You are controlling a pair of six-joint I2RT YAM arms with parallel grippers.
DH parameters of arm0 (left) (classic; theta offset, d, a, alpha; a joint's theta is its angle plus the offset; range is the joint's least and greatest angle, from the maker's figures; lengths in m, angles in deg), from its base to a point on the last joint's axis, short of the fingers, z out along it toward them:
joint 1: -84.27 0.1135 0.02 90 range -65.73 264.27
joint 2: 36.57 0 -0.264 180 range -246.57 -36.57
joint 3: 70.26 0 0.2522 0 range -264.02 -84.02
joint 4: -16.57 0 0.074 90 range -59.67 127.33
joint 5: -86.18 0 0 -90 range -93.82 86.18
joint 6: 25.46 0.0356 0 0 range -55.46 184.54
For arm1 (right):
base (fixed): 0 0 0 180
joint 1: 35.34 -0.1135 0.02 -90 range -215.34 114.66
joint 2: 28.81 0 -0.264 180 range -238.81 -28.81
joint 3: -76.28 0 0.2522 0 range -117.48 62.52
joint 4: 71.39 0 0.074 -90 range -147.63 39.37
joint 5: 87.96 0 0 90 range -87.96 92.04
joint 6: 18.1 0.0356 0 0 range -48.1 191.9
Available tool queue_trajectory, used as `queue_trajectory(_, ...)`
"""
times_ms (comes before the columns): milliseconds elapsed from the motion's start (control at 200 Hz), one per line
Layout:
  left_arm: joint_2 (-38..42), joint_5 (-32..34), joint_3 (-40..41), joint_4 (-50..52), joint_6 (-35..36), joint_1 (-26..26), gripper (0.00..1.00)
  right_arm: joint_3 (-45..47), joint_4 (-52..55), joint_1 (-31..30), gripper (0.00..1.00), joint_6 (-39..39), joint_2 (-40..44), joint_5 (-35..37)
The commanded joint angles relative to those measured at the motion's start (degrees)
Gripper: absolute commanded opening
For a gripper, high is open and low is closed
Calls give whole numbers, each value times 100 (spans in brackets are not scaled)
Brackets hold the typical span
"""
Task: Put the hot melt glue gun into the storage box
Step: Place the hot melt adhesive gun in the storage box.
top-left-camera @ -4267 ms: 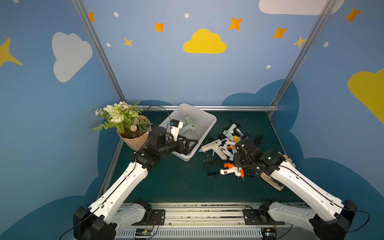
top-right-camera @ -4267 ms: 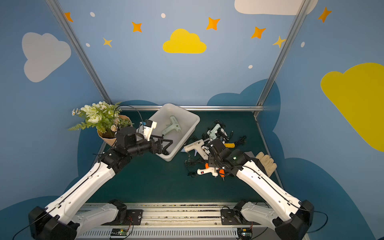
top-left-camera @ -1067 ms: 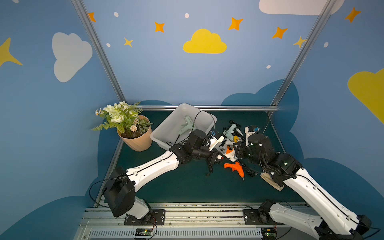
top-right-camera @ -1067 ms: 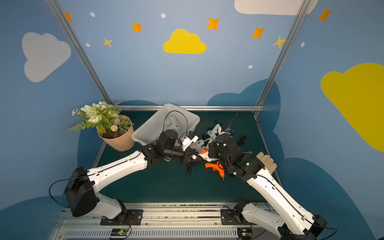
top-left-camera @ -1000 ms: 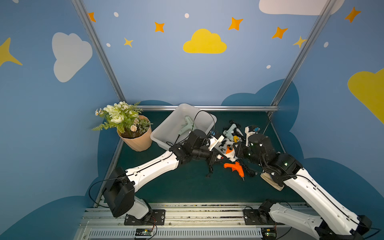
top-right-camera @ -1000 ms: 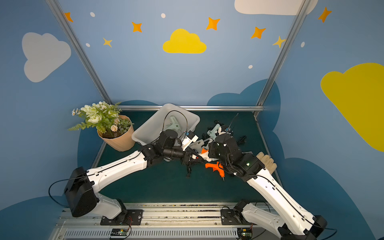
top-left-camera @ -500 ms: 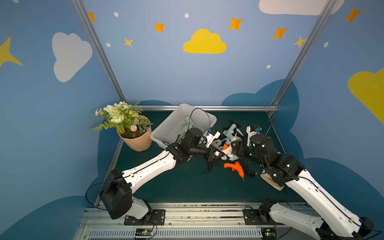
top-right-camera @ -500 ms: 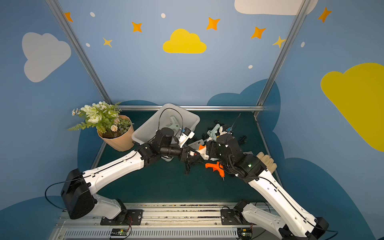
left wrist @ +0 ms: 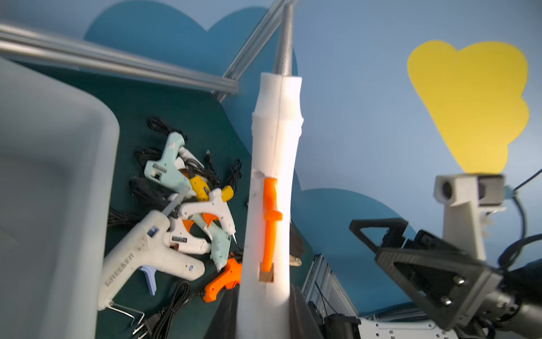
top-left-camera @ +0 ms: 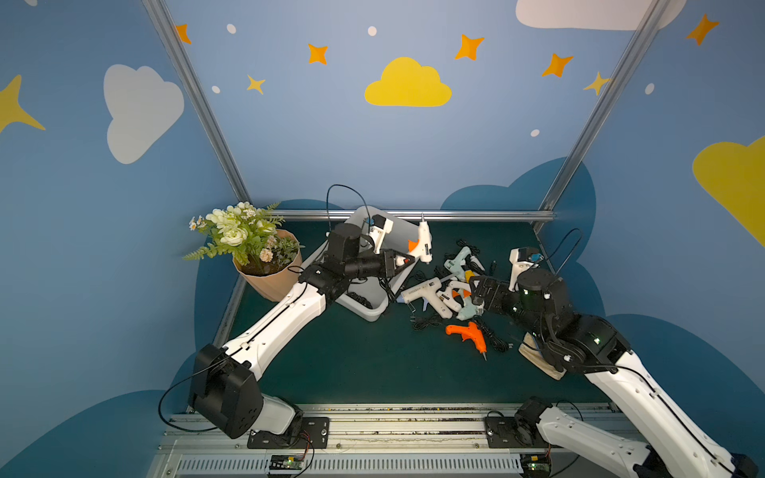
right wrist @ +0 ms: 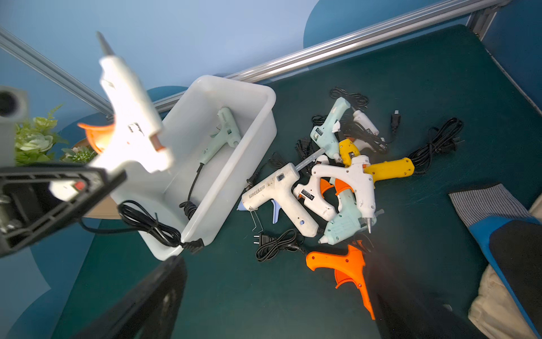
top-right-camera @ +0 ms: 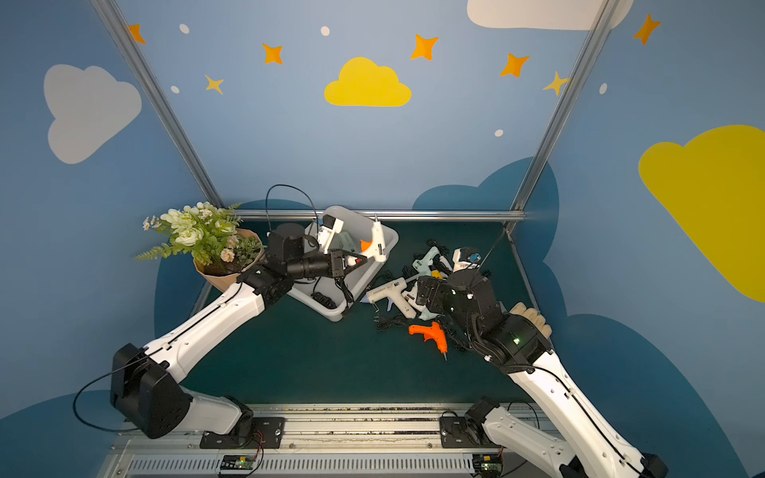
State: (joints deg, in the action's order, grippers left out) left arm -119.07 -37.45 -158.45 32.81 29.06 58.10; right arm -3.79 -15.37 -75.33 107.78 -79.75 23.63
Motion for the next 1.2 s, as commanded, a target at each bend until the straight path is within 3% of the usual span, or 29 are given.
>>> queue_trajectory(0,-26,-386,-707,-254,-212,358,3,237,120,51,98,138,17,118)
queue_trajectory(165,-276,-477,-1451,74,-130,868,3,548,110,109,98,402,-78,81)
queue_trajectory(360,-720,-479,-1758,234,-46,1148,3,773,58,211,98,648,-240,40)
queue_trajectory(771,-2033,-230,-1311,77,-198,1161,3,1266,-60,604,98,935,-343,-99)
queue_trajectory(1197,-2618,800,-915,572,-46,1160,3,1338,-82,951,98,1017,-848,-792)
